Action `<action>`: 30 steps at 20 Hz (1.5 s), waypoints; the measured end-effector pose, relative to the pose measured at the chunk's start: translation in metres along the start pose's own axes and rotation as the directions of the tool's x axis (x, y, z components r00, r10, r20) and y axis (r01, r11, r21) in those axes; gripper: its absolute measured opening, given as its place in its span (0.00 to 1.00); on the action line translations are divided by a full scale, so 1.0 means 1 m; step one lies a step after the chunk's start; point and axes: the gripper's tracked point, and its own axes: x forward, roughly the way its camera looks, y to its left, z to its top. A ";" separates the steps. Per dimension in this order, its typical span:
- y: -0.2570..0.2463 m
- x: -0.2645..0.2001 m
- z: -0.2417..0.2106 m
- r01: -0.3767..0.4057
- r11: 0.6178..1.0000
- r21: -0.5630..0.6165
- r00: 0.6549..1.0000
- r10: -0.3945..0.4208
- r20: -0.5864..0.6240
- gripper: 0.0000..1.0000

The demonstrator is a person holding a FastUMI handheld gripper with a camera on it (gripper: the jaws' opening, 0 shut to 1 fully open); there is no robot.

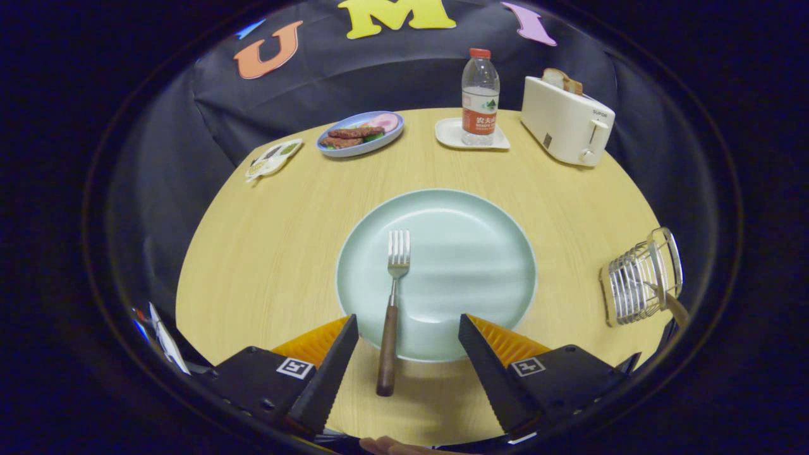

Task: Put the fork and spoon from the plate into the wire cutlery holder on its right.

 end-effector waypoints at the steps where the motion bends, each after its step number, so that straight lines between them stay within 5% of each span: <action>1: 0.002 0.004 0.001 0.011 1.000 0.009 1.000 -0.011 0.009 0.97; 4: 0.001 0.014 0.002 0.037 0.999 0.027 0.999 -0.037 0.022 0.94; 11: 0.002 0.016 -0.015 0.037 0.999 -0.017 0.999 -0.038 -0.015 0.22; 14: 0.000 0.006 -0.013 0.006 0.999 -0.035 0.999 -0.007 -0.035 0.08; 24: -0.041 -0.051 0.005 -0.068 0.978 -0.195 0.998 0.070 0.005 0.07; 30: -0.070 -0.097 0.021 -0.100 0.976 -0.192 0.993 0.110 0.041 0.08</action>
